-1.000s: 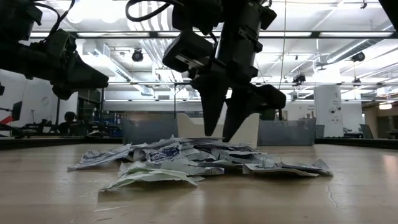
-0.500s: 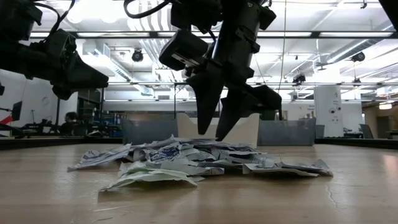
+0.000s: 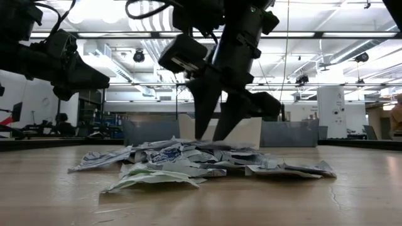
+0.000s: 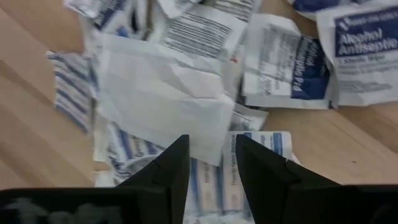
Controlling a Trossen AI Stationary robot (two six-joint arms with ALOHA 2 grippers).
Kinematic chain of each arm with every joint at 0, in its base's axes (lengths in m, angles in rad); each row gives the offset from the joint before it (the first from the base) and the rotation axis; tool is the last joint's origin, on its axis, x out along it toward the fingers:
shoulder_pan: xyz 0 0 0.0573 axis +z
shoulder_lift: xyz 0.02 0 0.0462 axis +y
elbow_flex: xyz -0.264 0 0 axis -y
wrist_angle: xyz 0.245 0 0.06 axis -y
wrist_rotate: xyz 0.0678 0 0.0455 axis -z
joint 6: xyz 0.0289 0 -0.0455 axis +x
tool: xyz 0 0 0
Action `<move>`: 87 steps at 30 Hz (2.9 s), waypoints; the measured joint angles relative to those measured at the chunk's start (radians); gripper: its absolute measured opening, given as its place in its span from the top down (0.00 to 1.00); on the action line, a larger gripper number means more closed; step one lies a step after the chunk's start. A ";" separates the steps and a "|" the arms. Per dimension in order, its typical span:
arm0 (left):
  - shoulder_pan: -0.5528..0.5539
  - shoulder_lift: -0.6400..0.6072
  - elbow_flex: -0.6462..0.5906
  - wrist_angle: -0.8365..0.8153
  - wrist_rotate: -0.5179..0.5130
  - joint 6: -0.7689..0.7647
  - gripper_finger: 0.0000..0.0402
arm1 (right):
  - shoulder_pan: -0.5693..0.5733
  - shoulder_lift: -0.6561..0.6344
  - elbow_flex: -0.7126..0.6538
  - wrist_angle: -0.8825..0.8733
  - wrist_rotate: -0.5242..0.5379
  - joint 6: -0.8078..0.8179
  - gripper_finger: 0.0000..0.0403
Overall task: Pick & Place First Aid Supplies
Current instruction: Put the blue bandage into the middle black bin
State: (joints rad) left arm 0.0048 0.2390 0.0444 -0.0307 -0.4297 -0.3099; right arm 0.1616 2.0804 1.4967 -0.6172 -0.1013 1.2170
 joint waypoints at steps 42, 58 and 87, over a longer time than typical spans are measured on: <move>0.000 0.000 0.000 0.000 -0.001 0.000 0.69 | -0.003 0.016 -0.048 0.228 -0.003 0.011 0.68; 0.000 0.000 0.000 0.000 -0.001 0.029 0.69 | -0.005 0.016 -0.048 0.238 0.026 0.016 0.78; 0.000 0.000 0.000 0.000 -0.001 0.030 0.69 | -0.005 -0.044 -0.050 0.232 0.028 -0.068 0.98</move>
State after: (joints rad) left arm 0.0048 0.2390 0.0444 -0.0303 -0.4309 -0.2798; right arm 0.1566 2.0362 1.4467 -0.3856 -0.0732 1.1494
